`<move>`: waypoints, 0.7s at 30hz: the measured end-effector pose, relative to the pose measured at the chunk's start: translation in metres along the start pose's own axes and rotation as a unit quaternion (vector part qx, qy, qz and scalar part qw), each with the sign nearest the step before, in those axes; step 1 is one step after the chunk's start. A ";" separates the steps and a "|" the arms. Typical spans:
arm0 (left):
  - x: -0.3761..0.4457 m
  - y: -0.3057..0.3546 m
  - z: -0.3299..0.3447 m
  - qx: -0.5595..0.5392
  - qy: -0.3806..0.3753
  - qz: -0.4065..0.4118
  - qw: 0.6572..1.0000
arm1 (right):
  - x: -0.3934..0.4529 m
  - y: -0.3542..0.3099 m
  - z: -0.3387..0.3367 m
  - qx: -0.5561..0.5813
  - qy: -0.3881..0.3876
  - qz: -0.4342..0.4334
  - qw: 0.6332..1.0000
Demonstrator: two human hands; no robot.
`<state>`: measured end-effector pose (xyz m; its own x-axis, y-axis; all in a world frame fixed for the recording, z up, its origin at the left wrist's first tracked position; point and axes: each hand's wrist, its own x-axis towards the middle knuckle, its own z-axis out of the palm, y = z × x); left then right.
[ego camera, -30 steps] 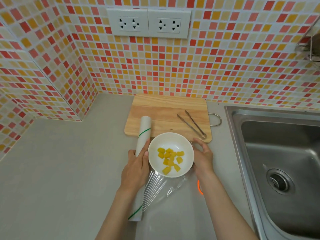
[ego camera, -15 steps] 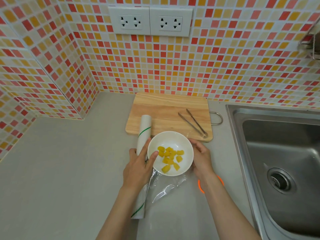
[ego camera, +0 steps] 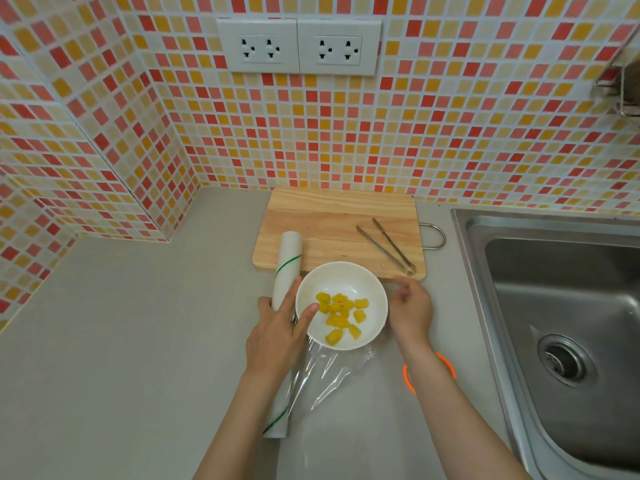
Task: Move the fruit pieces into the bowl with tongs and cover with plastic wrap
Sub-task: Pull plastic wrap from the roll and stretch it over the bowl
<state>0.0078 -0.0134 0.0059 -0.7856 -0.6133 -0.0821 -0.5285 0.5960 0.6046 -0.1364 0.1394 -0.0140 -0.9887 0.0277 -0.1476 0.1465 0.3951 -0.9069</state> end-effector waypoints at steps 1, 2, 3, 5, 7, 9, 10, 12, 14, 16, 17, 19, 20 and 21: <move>0.000 -0.001 0.000 0.000 -0.001 0.000 1.000 | 0.000 -0.004 -0.004 -0.007 0.036 -0.055 0.998; 0.000 -0.001 -0.001 0.003 -0.003 0.000 1.000 | 0.000 -0.012 -0.007 0.007 0.055 -0.106 0.993; 0.001 -0.002 -0.001 0.007 -0.005 0.000 1.000 | 0.001 -0.021 -0.010 0.029 0.048 -0.151 0.987; 0.001 -0.003 -0.002 0.018 -0.008 -0.001 1.000 | 0.006 -0.040 -0.012 0.065 -0.043 -0.220 0.972; 0.002 -0.003 -0.003 0.022 -0.009 0.002 1.000 | 0.012 -0.055 -0.007 0.051 -0.178 -0.229 0.956; 0.002 -0.003 -0.004 0.025 -0.008 0.006 1.000 | 0.017 -0.059 0.003 0.034 -0.282 -0.180 0.942; 0.002 -0.003 -0.004 0.025 -0.007 0.007 1.000 | 0.018 -0.055 0.007 0.034 -0.312 -0.143 0.938; 0.002 -0.002 -0.003 0.023 -0.003 0.007 1.000 | 0.017 -0.043 0.013 0.063 -0.341 -0.067 0.936; 0.002 -0.001 -0.003 0.024 0.000 0.003 1.000 | 0.014 -0.034 0.015 0.129 -0.355 -0.010 0.926; 0.002 0.000 -0.003 0.028 0.002 -0.001 1.000 | 0.014 -0.031 0.016 0.172 -0.364 0.018 0.915; 0.002 0.000 -0.002 0.031 0.002 -0.002 1.000 | 0.015 -0.029 0.017 0.189 -0.368 0.029 0.910; 0.001 0.001 -0.003 0.031 0.000 -0.005 0.999 | 0.016 -0.026 0.018 0.223 -0.383 0.061 0.894; 0.000 0.001 -0.003 0.029 -0.002 -0.007 1.000 | 0.017 -0.024 0.018 0.240 -0.394 0.079 0.884; 0.000 0.001 -0.003 0.028 -0.003 -0.009 1.000 | 0.017 -0.021 0.017 0.254 -0.406 0.095 0.873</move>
<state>0.0085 -0.0145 0.0088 -0.7775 -0.6213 -0.0972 -0.5598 0.6133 0.5572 -0.1561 0.1157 -0.0047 -0.6265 -0.6922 -0.3582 0.5045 -0.0097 -0.8634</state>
